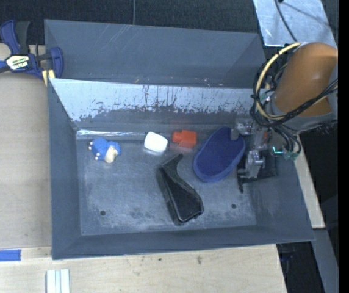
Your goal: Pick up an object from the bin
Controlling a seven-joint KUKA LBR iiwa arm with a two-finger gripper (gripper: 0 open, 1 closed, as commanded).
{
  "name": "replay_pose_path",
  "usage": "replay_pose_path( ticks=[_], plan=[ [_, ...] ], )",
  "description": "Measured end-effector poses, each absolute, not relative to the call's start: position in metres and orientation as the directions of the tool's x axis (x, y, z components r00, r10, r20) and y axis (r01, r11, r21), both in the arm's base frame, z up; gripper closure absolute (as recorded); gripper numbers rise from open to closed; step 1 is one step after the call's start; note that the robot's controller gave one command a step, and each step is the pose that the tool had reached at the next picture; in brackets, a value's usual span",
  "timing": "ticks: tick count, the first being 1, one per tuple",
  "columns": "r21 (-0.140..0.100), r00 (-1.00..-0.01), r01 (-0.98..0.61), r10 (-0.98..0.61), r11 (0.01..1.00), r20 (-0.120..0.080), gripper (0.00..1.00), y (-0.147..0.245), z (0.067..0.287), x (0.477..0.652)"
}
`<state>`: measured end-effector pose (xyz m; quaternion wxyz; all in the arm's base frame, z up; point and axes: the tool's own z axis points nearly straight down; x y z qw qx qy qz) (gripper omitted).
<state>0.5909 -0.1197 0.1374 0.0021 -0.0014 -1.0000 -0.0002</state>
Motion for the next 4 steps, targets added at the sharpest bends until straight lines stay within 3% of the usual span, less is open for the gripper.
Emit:
replay_pose_path(
  ticks=[1,2,3,4],
  plan=[
    [0.001,-0.998,-0.062,-0.062,0.998,-0.002,0.00,-0.089,0.137,0.592],
    [-0.002,-0.876,-0.482,-0.482,0.876,-0.005,0.00,-0.074,0.130,0.606],
    [-0.002,-0.588,-0.809,-0.809,0.588,-0.002,0.00,-0.085,0.106,0.608],
    [-0.007,-0.205,-0.979,-0.979,0.205,-0.002,0.00,-0.077,0.074,0.608]
  ],
)
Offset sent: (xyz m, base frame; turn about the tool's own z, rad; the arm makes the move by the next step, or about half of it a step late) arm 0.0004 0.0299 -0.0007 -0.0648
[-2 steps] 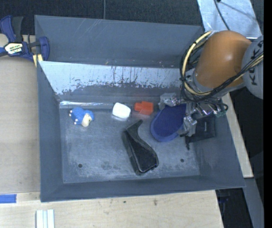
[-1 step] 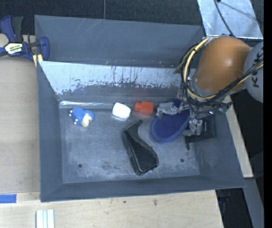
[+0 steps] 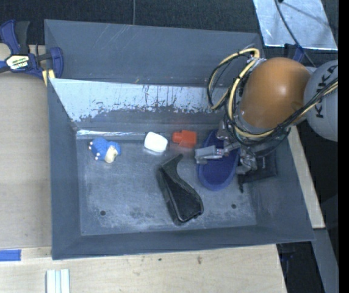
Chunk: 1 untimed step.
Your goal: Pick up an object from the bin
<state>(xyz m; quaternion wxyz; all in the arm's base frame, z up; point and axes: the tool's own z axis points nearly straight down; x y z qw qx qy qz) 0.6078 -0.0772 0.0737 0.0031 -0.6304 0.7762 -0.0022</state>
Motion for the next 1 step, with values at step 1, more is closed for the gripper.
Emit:
replay_pose_path(
  ticks=[1],
  plan=[
    [-0.012,0.214,-0.977,-0.977,-0.214,0.002,0.00,-0.0683,0.0742,0.5590]
  ],
)
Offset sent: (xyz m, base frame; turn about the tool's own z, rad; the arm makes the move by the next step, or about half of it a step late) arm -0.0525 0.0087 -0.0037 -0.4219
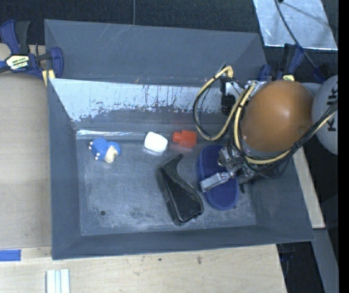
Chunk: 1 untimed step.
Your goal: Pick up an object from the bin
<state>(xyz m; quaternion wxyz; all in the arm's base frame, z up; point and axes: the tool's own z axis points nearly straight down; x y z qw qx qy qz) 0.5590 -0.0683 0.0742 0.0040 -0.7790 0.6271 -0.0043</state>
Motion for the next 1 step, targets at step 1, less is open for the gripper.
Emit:
replay_pose_path(
  ticks=[1],
  plan=[
    [-0.013,0.210,-0.978,-0.978,-0.210,0.007,1.00,-0.0709,0.0767,0.5606]
  ],
)
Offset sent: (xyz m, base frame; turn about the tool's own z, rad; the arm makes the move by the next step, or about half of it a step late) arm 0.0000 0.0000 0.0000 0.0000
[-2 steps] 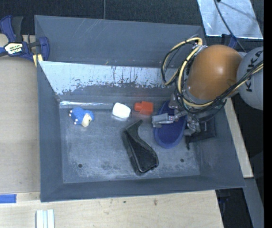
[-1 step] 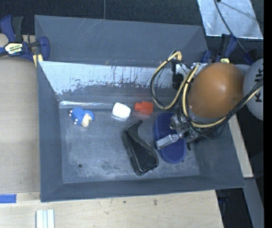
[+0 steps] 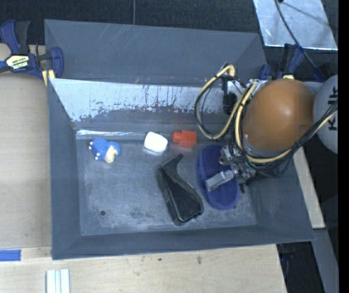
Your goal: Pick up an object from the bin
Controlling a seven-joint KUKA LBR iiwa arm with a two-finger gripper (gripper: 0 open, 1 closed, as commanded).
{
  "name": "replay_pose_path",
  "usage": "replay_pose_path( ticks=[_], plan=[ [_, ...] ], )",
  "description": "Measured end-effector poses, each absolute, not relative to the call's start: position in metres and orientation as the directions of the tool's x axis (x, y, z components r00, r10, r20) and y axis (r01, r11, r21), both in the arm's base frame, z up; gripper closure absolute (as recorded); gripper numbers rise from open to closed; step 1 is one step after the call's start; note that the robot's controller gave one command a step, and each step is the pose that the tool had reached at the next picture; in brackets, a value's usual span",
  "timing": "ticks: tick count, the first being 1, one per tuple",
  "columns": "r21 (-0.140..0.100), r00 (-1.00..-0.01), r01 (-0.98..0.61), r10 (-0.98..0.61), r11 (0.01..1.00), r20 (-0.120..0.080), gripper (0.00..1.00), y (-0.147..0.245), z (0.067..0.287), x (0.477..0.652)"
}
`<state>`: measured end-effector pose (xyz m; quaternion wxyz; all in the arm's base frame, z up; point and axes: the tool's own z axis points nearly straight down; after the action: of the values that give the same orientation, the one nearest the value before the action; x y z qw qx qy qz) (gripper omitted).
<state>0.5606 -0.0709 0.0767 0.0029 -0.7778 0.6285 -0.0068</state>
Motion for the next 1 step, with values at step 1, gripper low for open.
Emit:
replay_pose_path(
  ticks=[1],
  plan=[
    [-0.006,0.208,-0.978,-0.978,-0.208,0.001,1.00,-0.0709,0.1284,0.5625]
  ],
)
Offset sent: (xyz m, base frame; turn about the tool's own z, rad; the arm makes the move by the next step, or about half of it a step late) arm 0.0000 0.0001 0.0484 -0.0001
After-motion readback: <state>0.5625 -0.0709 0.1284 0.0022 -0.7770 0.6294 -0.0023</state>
